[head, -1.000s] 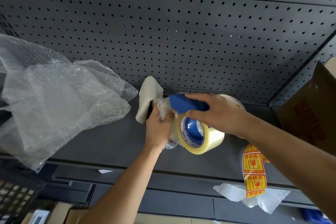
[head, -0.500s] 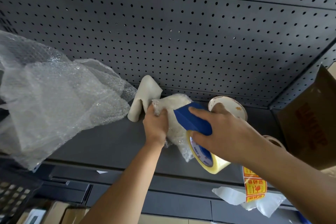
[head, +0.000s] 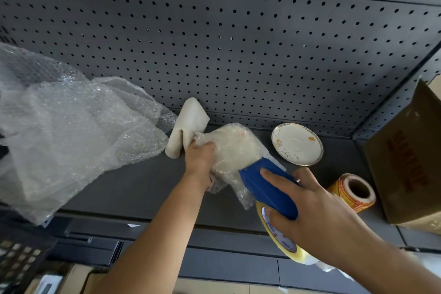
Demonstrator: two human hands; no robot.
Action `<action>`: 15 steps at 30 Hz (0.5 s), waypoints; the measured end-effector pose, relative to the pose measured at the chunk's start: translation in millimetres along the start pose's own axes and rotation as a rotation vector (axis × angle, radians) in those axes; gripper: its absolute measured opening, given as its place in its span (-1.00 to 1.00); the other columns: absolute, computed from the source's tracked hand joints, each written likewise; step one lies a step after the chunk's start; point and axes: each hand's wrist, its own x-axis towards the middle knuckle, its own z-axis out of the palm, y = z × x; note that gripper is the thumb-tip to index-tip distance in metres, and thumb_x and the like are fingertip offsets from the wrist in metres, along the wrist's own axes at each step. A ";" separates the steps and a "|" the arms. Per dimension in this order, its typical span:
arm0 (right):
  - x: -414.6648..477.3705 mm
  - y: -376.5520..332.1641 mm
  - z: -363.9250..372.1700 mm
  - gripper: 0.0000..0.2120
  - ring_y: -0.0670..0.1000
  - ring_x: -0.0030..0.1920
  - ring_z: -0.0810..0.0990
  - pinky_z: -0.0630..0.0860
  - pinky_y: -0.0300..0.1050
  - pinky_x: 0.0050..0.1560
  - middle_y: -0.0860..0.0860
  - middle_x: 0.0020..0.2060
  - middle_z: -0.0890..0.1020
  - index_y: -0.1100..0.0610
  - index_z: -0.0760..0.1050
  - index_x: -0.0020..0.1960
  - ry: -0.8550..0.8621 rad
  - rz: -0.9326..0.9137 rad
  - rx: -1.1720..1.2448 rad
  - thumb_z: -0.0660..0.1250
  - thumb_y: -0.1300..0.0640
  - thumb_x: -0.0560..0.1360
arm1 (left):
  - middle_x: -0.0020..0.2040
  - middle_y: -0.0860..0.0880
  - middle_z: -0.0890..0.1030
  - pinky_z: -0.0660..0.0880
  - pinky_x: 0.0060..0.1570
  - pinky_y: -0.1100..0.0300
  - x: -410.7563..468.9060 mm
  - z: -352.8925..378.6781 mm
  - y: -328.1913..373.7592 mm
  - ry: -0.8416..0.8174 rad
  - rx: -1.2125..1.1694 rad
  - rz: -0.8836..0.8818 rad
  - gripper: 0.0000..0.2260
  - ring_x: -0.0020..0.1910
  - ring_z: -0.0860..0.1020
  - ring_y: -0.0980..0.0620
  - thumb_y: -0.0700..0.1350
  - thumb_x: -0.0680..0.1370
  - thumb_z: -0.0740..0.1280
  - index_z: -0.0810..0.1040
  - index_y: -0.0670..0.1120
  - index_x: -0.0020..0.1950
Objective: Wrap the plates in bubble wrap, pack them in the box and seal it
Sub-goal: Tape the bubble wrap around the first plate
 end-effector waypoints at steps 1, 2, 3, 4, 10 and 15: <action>0.4 2.2 1.7 -0.32 -0.05 0.01 0.61 0.56 -0.27 0.00 -0.16 0.25 0.20 -0.35 -0.07 0.55 0.006 -0.001 0.013 0.11 -0.37 0.50 | 0.15 -0.10 0.65 0.57 0.21 -0.21 0.4 -1.0 0.5 -0.014 -0.007 -0.026 -0.72 0.12 0.63 -0.15 -0.19 0.57 0.29 0.56 -0.02 0.26; 1.4 4.3 1.5 -0.32 -0.05 0.01 0.61 0.56 -0.28 -0.01 -0.16 0.25 0.23 -0.36 -0.03 0.55 0.012 -0.004 0.031 0.10 -0.37 0.47 | 0.16 -0.10 0.65 0.56 0.23 -0.21 0.4 -1.9 1.0 -0.029 0.020 -0.030 -0.75 0.14 0.62 -0.14 -0.19 0.59 0.29 0.55 -0.03 0.26; 2.7 7.1 0.0 -0.32 -0.06 0.01 0.61 0.56 -0.28 -0.02 -0.17 0.24 0.27 -0.37 0.02 0.54 0.022 -0.002 0.064 0.10 -0.37 0.45 | 0.18 -0.09 0.64 0.55 0.24 -0.20 0.2 -3.5 2.0 -0.048 0.095 -0.004 -0.72 0.16 0.61 -0.14 -0.17 0.59 0.28 0.53 -0.03 0.30; 3.7 9.4 -2.3 -0.33 -0.06 0.02 0.60 0.54 -0.29 -0.03 -0.18 0.23 0.30 -0.38 0.07 0.53 0.034 0.005 0.104 0.13 -0.36 0.44 | 0.21 -0.09 0.63 0.56 0.24 -0.20 0.5 -5.5 3.4 -0.071 0.180 0.042 -0.66 0.17 0.60 -0.13 -0.14 0.58 0.28 0.50 -0.03 0.36; 11.0 17.6 -10.5 -0.41 -0.08 0.10 0.52 0.47 -0.27 -0.02 -0.18 0.20 0.37 -0.37 0.19 0.50 0.026 0.038 0.243 0.26 -0.25 0.49 | 0.39 -0.07 0.42 0.53 0.25 -0.09 -2.1 -23.2 10.4 -0.045 0.516 0.230 -0.34 0.26 0.50 -0.09 0.01 0.58 0.39 0.15 -0.11 0.56; 15.5 23.7 -16.0 -0.44 -0.07 0.06 0.54 0.52 -0.25 -0.02 -0.18 0.13 0.43 -0.38 0.24 0.46 0.018 0.060 0.329 0.32 -0.23 0.50 | 0.38 -0.03 0.35 0.51 0.04 0.09 -39.2 -45.0 -10.2 0.076 0.789 0.792 -0.51 0.25 0.47 -0.04 0.03 0.62 0.35 0.28 -0.09 0.46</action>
